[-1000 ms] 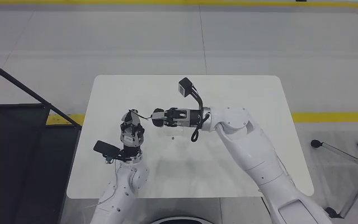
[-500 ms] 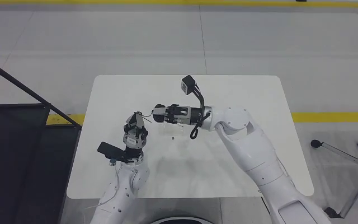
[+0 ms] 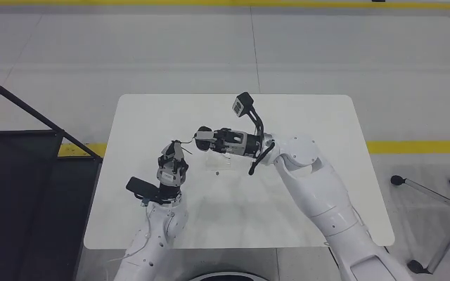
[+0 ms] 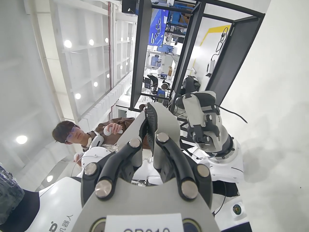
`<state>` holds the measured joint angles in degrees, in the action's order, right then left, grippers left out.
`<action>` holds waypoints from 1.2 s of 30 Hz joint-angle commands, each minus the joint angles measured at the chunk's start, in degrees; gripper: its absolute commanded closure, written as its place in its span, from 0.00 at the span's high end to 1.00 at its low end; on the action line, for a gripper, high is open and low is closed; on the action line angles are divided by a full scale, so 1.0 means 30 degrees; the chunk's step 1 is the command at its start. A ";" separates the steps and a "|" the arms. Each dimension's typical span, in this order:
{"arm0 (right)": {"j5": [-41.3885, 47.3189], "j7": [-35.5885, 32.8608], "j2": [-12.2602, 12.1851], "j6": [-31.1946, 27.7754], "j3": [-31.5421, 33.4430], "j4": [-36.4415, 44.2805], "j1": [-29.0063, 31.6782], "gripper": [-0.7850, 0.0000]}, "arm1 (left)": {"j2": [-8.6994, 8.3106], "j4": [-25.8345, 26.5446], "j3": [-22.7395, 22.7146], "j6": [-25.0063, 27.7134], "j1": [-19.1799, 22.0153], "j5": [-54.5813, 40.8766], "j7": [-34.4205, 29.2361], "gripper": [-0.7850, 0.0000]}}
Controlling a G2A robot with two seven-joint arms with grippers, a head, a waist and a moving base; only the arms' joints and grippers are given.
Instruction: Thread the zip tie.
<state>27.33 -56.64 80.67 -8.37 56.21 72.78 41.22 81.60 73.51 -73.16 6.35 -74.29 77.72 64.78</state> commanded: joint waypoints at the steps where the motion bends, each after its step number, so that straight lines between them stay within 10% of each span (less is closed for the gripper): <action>1: 0.0070 -0.0060 0.0016 -0.0102 -0.0026 -0.0056 -0.0016 0.00 | 0.0003 -0.0027 0.0033 0.0032 0.0005 0.0032 -0.0079 0.00; 19: -0.0003 0.0204 0.0215 0.0285 -0.0482 -0.0673 -0.0350 0.00 | 0.0035 0.0294 0.0033 0.0549 -0.0189 -0.0789 -0.0034 0.00; 23: -0.0097 0.0063 0.0193 0.0414 -0.0434 -0.0643 -0.0321 0.41 | 0.0061 0.0408 -0.0041 0.0545 -0.0243 -0.1215 -0.0198 0.00; 36: -0.0787 -0.0559 0.0135 0.1211 -0.0581 -0.0593 -0.0452 0.62 | 0.0088 0.0539 -0.0181 0.0385 -0.0327 -0.1361 -0.0141 0.00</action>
<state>25.23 -58.16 81.09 -5.04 54.54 71.03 39.97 81.87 75.08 -73.64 7.51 -75.25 73.70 64.38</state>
